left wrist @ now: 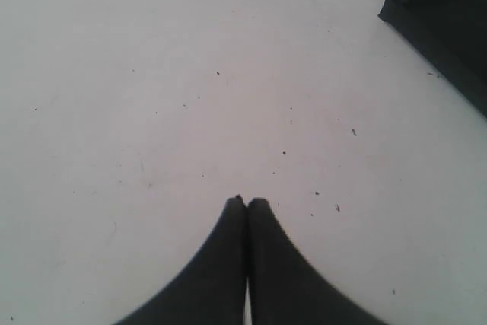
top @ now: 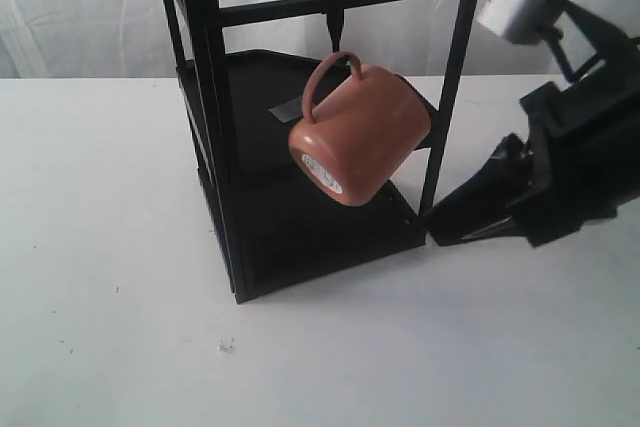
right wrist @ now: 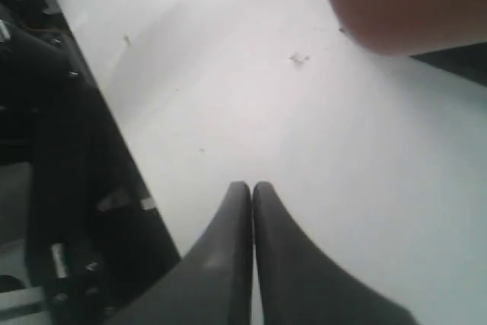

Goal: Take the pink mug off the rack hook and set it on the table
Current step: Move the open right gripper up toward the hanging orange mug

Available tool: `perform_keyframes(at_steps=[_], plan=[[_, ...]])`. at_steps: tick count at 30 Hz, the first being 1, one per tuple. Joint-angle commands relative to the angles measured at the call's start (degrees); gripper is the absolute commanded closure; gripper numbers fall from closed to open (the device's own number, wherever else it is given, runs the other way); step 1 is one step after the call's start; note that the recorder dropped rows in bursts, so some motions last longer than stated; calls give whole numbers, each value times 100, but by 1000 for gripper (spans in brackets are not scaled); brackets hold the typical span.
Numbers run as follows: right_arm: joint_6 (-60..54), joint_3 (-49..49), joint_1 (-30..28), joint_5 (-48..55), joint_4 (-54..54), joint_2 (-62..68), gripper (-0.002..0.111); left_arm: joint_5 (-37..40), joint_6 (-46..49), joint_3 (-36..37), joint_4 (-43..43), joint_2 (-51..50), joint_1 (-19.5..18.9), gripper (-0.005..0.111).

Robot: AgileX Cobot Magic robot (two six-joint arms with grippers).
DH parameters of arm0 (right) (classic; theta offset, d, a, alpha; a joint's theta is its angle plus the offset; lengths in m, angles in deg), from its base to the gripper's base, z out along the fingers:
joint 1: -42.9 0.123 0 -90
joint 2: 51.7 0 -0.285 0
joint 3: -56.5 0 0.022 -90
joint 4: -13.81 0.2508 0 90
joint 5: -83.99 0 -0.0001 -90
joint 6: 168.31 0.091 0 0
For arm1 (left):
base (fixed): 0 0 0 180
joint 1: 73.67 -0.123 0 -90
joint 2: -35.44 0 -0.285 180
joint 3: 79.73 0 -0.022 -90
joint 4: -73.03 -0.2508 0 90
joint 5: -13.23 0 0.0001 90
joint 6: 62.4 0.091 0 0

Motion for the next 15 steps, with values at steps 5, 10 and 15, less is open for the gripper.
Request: perform_keyframes(at_steps=[5,10,15], plan=[[1659,-2149,19,9,-3146,524,73,5,-6,13,11,29,43,107],[1531,-2507,19,9,-2439,1358,57,5,-6,13,11,29,43,107],[890,-2507,30,9,-2858,1435,57,5,-6,13,11,29,43,107]])
